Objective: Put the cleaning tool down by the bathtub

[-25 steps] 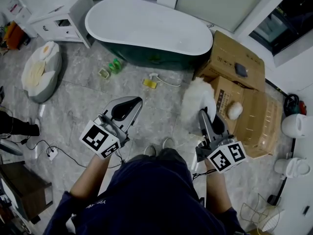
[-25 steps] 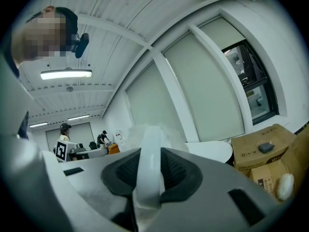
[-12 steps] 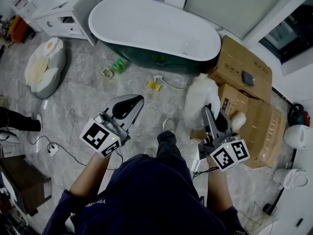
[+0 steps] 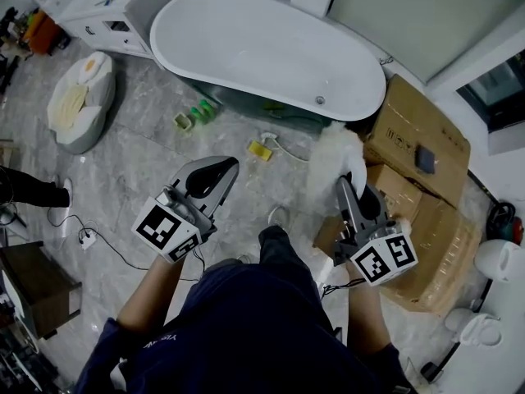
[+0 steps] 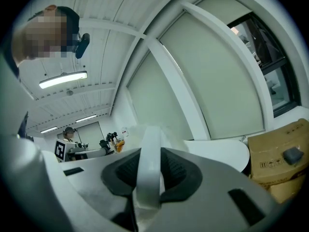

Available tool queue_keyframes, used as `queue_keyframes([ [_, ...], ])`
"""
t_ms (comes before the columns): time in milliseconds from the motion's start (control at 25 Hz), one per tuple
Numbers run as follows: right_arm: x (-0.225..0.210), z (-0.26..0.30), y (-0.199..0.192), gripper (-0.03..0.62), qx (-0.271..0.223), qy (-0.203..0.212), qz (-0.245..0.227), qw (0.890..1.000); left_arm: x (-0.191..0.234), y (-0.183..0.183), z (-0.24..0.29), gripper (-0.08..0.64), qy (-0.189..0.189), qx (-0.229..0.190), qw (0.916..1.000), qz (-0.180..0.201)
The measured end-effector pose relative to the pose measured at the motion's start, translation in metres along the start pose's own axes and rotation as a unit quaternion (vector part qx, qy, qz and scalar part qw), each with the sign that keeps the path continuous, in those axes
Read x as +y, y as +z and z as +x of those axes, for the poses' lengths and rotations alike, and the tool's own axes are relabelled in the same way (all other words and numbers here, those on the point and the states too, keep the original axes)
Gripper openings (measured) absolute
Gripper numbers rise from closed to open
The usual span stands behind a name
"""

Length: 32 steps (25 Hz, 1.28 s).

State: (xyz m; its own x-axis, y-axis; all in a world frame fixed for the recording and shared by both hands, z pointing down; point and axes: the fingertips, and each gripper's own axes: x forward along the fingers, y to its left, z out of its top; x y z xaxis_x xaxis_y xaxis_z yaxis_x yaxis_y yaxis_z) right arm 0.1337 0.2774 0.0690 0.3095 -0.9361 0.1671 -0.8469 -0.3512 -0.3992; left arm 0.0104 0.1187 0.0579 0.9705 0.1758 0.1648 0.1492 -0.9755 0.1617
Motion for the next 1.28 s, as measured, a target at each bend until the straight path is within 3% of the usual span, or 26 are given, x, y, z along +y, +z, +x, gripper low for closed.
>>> queue_keyframes([
  [280, -0.057, 0.062, 0.025, 0.092, 0.019, 0.035, -0.001, 0.999, 0.039, 0.004, 0.063, 0.034, 0.035, 0.016, 0.9993, -0.005],
  [560, -0.091, 0.107, 0.024, 0.092, 0.042, 0.059, -0.004, 0.997, 0.068, -0.005, 0.098, 0.034, 0.070, 0.030, 0.9970, -0.015],
  [1000, -0.115, 0.180, -0.029, 0.092, 0.094, 0.089, -0.008, 0.992, 0.125, -0.065, 0.118, 0.034, 0.106, 0.055, 0.9922, -0.035],
  [1280, -0.106, 0.257, -0.099, 0.092, 0.132, 0.121, -0.018, 0.984, 0.183, -0.141, 0.110, 0.034, 0.135, 0.076, 0.9854, -0.070],
])
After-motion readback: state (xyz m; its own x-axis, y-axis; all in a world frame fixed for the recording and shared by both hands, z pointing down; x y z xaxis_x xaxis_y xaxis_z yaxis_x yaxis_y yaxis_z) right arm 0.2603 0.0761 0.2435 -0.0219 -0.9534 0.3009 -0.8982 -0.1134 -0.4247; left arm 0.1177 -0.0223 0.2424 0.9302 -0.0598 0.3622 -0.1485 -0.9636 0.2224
